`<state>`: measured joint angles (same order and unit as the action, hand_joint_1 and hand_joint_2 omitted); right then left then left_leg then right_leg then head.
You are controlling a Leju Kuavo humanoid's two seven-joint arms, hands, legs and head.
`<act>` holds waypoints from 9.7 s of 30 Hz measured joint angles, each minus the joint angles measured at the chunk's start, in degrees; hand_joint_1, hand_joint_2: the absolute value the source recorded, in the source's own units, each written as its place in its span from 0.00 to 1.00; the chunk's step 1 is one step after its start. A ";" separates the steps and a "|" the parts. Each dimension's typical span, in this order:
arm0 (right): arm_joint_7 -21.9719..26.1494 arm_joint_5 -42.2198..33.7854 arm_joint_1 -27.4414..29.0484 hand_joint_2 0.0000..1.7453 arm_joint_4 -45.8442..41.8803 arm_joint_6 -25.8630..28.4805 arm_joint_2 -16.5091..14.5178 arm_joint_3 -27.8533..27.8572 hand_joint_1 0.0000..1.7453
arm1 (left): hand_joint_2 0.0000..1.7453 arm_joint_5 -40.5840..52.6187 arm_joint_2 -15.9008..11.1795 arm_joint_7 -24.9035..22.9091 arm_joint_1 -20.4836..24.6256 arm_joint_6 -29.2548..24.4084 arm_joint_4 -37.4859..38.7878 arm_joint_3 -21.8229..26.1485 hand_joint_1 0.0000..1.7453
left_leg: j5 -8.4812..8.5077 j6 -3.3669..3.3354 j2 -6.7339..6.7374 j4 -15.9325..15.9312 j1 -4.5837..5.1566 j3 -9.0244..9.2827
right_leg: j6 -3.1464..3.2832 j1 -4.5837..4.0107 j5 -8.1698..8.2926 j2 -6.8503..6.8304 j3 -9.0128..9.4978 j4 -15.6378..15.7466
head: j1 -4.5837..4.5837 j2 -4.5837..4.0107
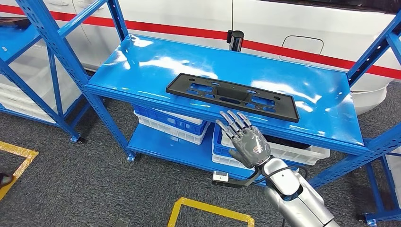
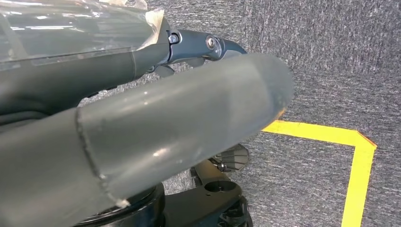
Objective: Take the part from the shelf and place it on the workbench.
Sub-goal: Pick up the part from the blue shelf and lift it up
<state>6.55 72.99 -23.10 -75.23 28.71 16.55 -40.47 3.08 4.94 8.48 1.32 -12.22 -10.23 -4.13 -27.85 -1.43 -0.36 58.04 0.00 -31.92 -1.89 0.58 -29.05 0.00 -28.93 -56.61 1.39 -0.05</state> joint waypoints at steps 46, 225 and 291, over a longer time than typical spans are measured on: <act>-1.15 0.14 -1.90 1.00 3.16 -0.87 1.20 -0.78 0.00 | 0.00 0.11 -0.02 0.90 0.28 0.99 0.04 0.91 0.00 | -3.30 -1.11 -0.60 -1.92 0.34 5.36 | -1.57 0.50 4.42 -0.05 -7.77 -4.23 | -0.48 -0.01; -5.18 7.87 -23.74 1.00 38.33 2.88 -11.61 -0.93 0.95 | 1.00 1.64 2.56 23.61 0.31 -4.75 0.04 5.96 0.00 | 2.77 0.09 0.16 -0.06 -0.05 -2.70 | -0.11 0.17 1.35 -0.28 -1.72 0.01 | -0.10 0.01; -2.11 6.75 -6.92 1.00 5.02 1.27 -2.75 11.19 0.93 | 1.00 3.89 0.51 15.30 1.10 0.90 0.04 9.08 0.00 | -1.64 -1.08 0.46 0.69 0.36 1.88 | 0.86 0.45 5.56 0.05 -7.36 -2.43 | 0.08 0.01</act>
<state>4.44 79.74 -30.02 -70.20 29.98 13.80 -29.28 6.97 5.45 23.78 2.42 -11.32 -10.19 4.95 -29.49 -2.51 0.09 58.73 0.35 -30.04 -1.03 1.03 -23.49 0.06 -36.29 -59.03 1.47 -0.04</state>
